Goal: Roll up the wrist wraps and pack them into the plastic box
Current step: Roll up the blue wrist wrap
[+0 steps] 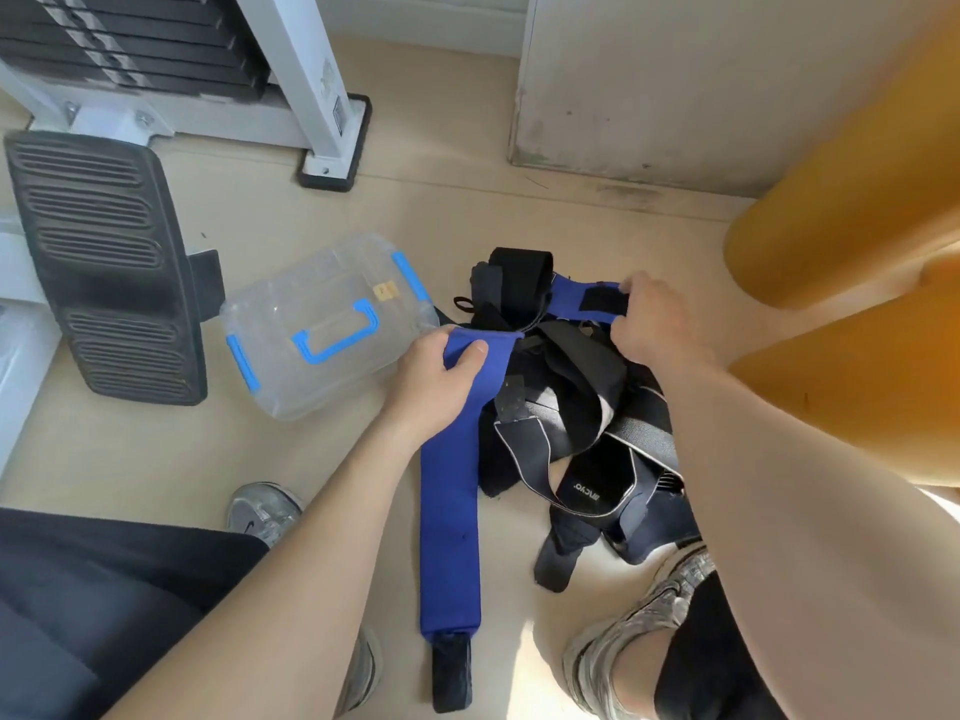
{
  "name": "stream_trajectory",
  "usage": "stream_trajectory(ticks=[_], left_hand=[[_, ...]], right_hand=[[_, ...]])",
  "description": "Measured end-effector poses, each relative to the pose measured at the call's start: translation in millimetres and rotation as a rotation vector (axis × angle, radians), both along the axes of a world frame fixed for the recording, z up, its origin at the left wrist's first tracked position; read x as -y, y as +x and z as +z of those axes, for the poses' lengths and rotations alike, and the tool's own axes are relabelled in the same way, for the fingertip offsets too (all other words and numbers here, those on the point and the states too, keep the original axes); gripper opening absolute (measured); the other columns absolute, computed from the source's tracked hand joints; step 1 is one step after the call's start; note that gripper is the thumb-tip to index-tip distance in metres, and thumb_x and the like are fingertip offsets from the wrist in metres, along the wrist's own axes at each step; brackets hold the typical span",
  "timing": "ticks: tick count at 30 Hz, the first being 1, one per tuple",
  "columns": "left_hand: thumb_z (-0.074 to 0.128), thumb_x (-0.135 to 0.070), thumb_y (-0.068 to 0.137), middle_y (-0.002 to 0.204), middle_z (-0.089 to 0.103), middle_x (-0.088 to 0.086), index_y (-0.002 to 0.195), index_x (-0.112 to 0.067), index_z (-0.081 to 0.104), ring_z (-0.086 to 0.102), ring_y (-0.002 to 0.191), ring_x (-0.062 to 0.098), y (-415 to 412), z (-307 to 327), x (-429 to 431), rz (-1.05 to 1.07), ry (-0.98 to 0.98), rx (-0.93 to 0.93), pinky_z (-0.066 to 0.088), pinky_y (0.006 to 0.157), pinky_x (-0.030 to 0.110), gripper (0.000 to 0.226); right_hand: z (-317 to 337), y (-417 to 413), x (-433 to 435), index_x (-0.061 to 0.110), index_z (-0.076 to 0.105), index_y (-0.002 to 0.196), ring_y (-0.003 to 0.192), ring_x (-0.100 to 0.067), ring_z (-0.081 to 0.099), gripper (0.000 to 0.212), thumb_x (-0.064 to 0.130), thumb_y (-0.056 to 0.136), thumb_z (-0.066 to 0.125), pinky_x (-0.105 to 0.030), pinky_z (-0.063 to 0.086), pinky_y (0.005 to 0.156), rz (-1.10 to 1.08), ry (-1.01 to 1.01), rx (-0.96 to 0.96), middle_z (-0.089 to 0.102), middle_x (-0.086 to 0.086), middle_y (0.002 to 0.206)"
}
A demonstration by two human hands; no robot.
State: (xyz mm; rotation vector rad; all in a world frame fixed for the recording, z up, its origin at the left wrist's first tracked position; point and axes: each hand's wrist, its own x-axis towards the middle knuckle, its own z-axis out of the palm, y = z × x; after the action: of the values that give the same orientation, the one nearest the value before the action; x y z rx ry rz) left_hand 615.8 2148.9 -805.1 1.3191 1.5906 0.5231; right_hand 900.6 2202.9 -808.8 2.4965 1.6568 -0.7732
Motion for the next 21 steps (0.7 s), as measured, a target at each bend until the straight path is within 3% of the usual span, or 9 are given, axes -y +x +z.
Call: stream_trajectory(ticks=[3,5,8,11,13,16,18,21], left_hand=[[0.059,-0.032,0.110,0.070,0.064,-0.017,0.096,-0.020,0.069,0.055,0.065,-0.004,5.7,-3.0,-5.8,-0.084,-0.017,0.097,0.042,0.060,0.010,0.021],[0.059,-0.034,0.109,0.078,0.069,-0.003,0.101,-0.018,0.071,0.058,0.070,0.000,8.4,-5.1,-8.7,-0.102,-0.030,0.110,0.045,0.063,0.011,0.022],[0.058,-0.037,0.109,0.089,0.074,0.001,0.104,-0.018,0.071,0.064,0.076,0.004,10.4,-9.3,-13.8,-0.090,-0.055,0.104,0.051,0.072,0.016,0.023],[0.057,-0.040,0.109,0.101,0.074,0.012,0.109,-0.011,0.069,0.070,0.093,0.025,10.9,-11.0,-17.8,-0.071,-0.090,0.068,0.057,0.086,0.040,0.031],[0.057,-0.041,0.109,0.090,0.068,0.008,0.106,-0.006,0.065,0.062,0.081,0.023,10.6,-10.4,-17.1,-0.057,-0.100,0.070,0.053,0.079,0.041,0.036],[0.058,-0.039,0.108,0.065,0.047,-0.016,0.083,-0.014,0.051,0.043,0.060,0.007,10.9,-5.1,-12.7,-0.007,-0.095,0.041,0.038,0.062,0.031,0.036],[0.059,-0.036,0.105,0.056,0.035,-0.017,0.077,-0.020,0.037,0.032,0.053,0.006,10.8,2.5,-7.7,0.045,-0.085,0.026,0.031,0.057,0.031,0.039],[0.059,-0.032,0.096,0.056,0.033,-0.016,0.077,-0.022,0.035,0.032,0.054,0.008,7.8,19.7,3.3,0.139,-0.086,0.044,0.032,0.058,0.031,0.033]], right_hand=[[-15.0,3.3,-8.7,0.021,0.029,0.167,0.134,-0.042,0.052,0.092,0.006,0.087,0.073,-0.055,0.047,0.112,-0.013,-0.058,-0.120,0.052,-0.016,0.151],[-27.2,5.0,-10.5,0.028,0.015,0.172,0.145,-0.046,0.037,0.102,0.005,0.088,0.069,-0.057,0.039,0.118,0.015,-0.122,-0.090,0.044,-0.011,0.161],[-38.3,2.8,-12.1,0.032,0.024,0.166,0.139,-0.044,0.034,0.097,0.011,0.083,0.070,-0.052,0.031,0.114,0.065,-0.169,0.025,0.039,-0.013,0.154],[-34.5,-7.4,-12.1,0.022,0.037,0.150,0.129,-0.040,0.039,0.089,0.029,0.073,0.081,-0.050,0.033,0.109,0.119,-0.126,0.190,0.041,-0.016,0.139],[-27.4,-14.3,-7.3,0.020,0.040,0.147,0.129,-0.040,0.042,0.090,0.039,0.070,0.084,-0.052,0.032,0.112,0.165,-0.045,0.248,0.044,-0.015,0.136],[-11.3,-22.4,6.2,0.021,0.044,0.146,0.122,-0.035,0.046,0.086,0.034,0.070,0.081,-0.048,0.034,0.111,0.184,0.176,0.123,0.047,-0.010,0.129],[3.2,-27.6,16.4,0.021,0.046,0.144,0.116,-0.034,0.047,0.083,0.031,0.069,0.079,-0.047,0.036,0.109,0.202,0.292,0.078,0.048,-0.008,0.125],[30.0,-32.3,30.1,0.018,0.050,0.137,0.109,-0.032,0.045,0.076,0.033,0.067,0.075,-0.044,0.035,0.102,0.196,0.457,0.092,0.045,-0.005,0.116]])
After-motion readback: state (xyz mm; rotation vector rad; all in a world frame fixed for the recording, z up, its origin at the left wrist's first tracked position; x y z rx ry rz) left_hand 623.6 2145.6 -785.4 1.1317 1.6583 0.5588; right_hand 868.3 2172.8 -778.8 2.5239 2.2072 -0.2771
